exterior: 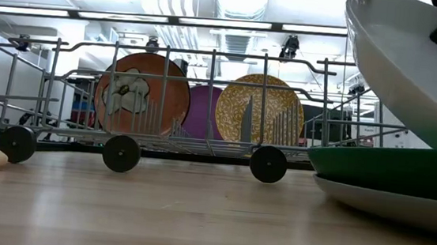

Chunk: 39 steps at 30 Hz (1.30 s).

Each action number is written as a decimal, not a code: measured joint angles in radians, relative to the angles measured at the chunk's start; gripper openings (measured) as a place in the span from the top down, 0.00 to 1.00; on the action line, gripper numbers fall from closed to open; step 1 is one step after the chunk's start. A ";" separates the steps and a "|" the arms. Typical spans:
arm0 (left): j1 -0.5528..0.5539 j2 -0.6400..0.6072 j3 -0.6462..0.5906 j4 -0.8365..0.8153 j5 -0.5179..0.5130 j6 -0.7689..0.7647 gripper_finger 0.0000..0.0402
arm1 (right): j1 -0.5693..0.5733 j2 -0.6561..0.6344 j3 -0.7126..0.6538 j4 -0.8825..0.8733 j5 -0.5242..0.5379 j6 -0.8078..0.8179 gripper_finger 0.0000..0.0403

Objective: Sort dishes
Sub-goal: Put the white plate into the dish rack

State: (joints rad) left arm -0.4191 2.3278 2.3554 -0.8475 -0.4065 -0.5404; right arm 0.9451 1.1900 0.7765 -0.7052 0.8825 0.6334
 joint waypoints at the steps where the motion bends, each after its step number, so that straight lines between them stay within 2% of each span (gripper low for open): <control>1: -0.001 -0.006 0.000 -0.007 0.003 0.000 0.49 | 0.000 0.000 0.000 0.000 0.000 0.000 1.00; 6: -0.007 -0.037 0.000 -0.084 -0.006 -0.024 0.49 | 0.000 0.000 0.000 0.002 0.000 0.000 1.00; 10: -0.005 -0.037 -0.001 -0.121 -0.079 -0.045 0.49 | 0.000 0.001 0.000 0.006 0.004 -0.003 1.00; 15: 0.006 -0.002 -0.002 -0.114 -0.066 -0.037 0.49 | 0.003 0.001 -0.002 0.021 0.026 -0.018 1.00; 23: 0.023 0.050 -0.004 -0.086 -0.064 -0.071 0.49 | 0.017 0.002 -0.003 0.172 0.077 -0.223 1.00; 28: 0.025 0.060 -0.007 -0.048 -0.066 -0.047 0.50 | 0.017 0.004 -0.003 0.195 0.108 -0.251 1.00; 32: 0.024 0.060 -0.007 -0.042 -0.073 -0.031 0.58 | 0.017 0.004 -0.003 0.197 0.111 -0.247 1.00; 39: 0.027 0.060 -0.009 -0.039 -0.093 -0.070 0.84 | 0.017 0.003 -0.003 0.206 0.131 -0.228 1.00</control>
State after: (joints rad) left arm -0.3917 2.3875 2.3466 -0.8865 -0.4993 -0.6106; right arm 0.9623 1.1930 0.7731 -0.4995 1.0135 0.4058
